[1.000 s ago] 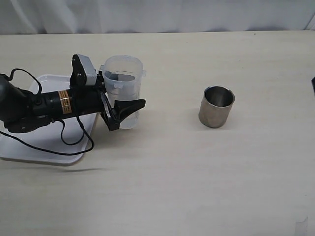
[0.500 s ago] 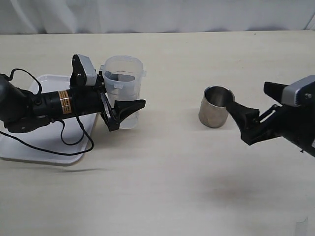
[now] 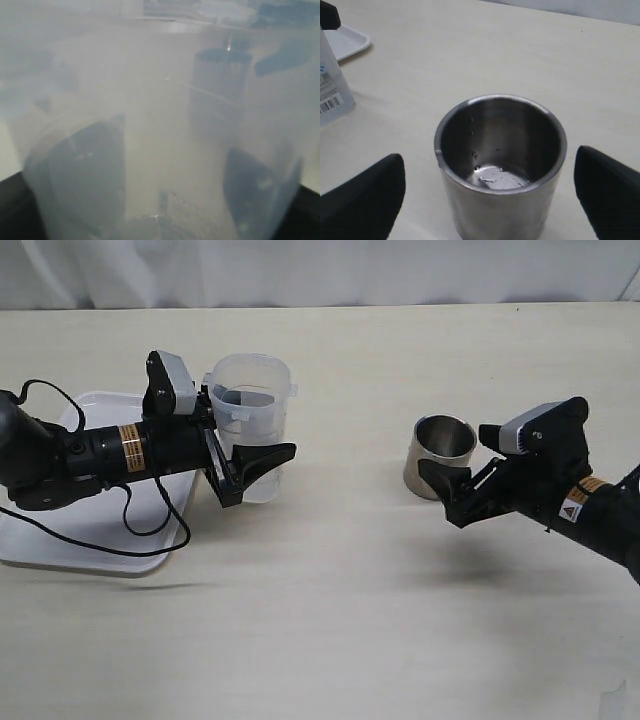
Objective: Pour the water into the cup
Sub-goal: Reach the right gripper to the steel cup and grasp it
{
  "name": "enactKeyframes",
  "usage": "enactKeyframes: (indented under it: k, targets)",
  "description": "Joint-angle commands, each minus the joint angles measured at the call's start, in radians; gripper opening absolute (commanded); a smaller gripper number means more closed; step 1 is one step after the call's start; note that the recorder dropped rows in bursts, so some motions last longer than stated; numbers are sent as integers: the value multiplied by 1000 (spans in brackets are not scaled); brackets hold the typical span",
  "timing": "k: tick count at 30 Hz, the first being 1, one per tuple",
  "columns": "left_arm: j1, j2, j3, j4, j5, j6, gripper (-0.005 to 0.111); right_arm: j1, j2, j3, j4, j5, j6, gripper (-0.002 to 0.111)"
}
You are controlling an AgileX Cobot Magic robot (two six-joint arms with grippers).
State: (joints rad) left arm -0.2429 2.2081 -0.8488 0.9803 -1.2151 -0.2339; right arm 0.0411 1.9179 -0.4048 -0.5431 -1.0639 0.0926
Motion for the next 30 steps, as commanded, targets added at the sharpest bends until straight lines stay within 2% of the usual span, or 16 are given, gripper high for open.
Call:
enactKeyframes:
  k: [1, 11, 17, 30]
  targets:
    - [-2, 2, -3, 11, -6, -6, 0, -4, 35, -13, -4, -55, -17, 85]
    - [-2, 2, -3, 11, -6, -6, 0, -4, 76, -13, 37, -70, -66, 85]
    - [-2, 2, -3, 11, -6, -6, 0, -4, 131, -17, 37, -157, -83, 85]
    - [-2, 2, -3, 6, -6, -6, 0, -4, 269, -180, -69, -157, -79, 85]
